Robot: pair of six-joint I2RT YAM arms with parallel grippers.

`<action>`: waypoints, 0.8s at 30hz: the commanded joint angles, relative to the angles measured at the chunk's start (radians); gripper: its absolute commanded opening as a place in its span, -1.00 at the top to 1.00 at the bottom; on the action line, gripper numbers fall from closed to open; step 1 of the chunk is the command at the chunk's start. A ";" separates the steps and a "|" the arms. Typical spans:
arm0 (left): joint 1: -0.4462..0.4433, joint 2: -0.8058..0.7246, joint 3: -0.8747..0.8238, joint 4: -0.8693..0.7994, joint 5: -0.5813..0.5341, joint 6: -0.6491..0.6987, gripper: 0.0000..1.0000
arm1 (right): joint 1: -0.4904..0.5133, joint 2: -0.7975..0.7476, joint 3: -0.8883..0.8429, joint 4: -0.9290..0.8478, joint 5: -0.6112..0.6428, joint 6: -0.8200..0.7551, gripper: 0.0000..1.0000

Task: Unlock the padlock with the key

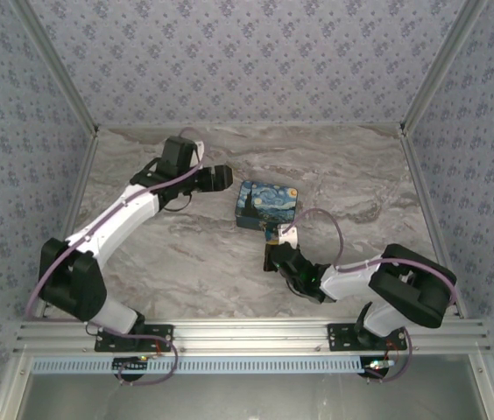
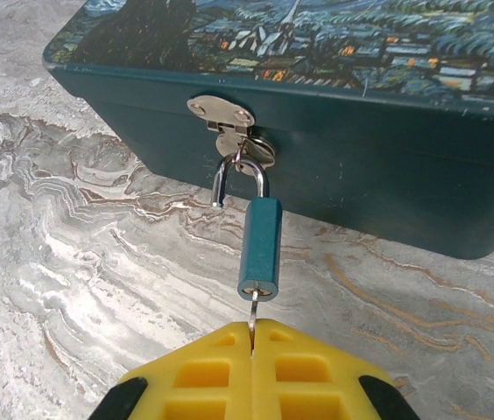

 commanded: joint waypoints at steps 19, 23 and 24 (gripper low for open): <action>-0.001 0.466 0.287 -0.009 0.233 0.075 -0.87 | 0.007 0.062 0.029 0.036 -0.026 0.042 1.00; -0.001 0.520 0.323 -0.010 0.233 0.070 -0.84 | 0.007 0.064 0.032 0.031 -0.024 0.046 1.00; -0.002 0.530 0.329 -0.011 0.231 0.068 -0.83 | 0.007 0.064 0.034 0.029 -0.024 0.046 1.00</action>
